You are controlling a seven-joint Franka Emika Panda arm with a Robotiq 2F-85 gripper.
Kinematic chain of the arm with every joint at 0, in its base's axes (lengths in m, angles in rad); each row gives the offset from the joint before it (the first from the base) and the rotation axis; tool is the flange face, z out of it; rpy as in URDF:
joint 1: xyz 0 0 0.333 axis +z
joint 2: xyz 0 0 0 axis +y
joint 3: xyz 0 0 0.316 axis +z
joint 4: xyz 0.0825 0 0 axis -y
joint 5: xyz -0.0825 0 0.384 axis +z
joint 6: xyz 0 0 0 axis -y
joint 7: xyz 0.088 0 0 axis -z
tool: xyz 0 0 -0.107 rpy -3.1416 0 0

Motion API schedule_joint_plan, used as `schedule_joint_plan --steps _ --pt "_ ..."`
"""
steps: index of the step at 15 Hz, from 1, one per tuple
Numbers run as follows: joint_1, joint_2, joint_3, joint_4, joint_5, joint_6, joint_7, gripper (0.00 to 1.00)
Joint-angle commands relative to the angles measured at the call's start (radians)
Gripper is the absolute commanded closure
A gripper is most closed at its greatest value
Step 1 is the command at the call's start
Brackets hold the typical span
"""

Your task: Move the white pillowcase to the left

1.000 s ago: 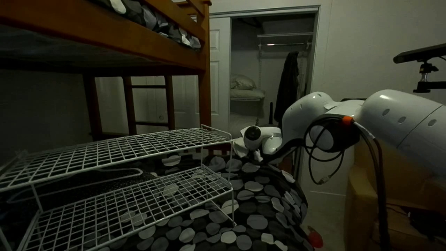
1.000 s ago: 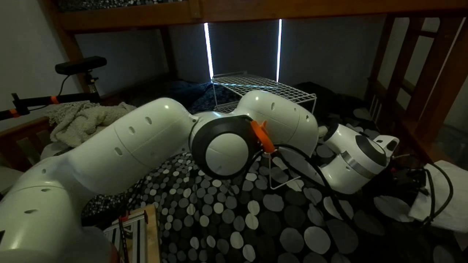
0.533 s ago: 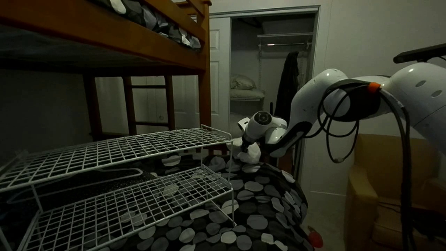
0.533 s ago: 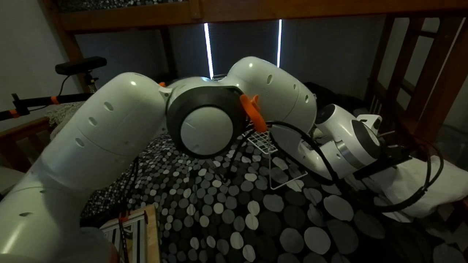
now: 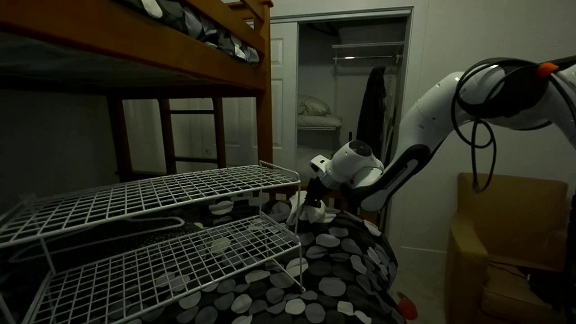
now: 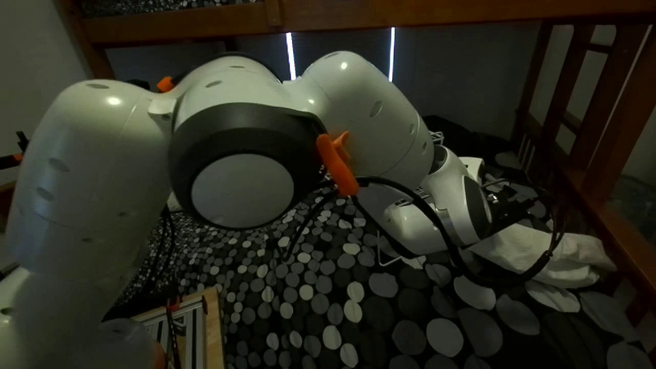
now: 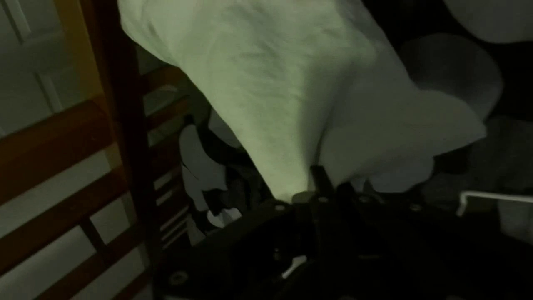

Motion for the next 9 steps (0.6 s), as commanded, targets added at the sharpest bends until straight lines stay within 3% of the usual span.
schedule_joint_plan --steps 1,4,7,8,9 --pt "-0.261 -0.065 0.263 -0.254 0.015 0.019 -0.2 0.99" --pt "-0.468 -0.057 0.48 -0.431 0.109 -0.006 -0.414 0.99" --pt "-0.666 0.038 0.704 -0.519 0.184 -0.153 -0.622 0.99" --pt "-0.727 0.047 0.776 -0.529 0.239 -0.237 -0.689 0.71" --pt "-0.79 0.072 0.848 -0.527 0.272 -0.317 -0.736 0.71"
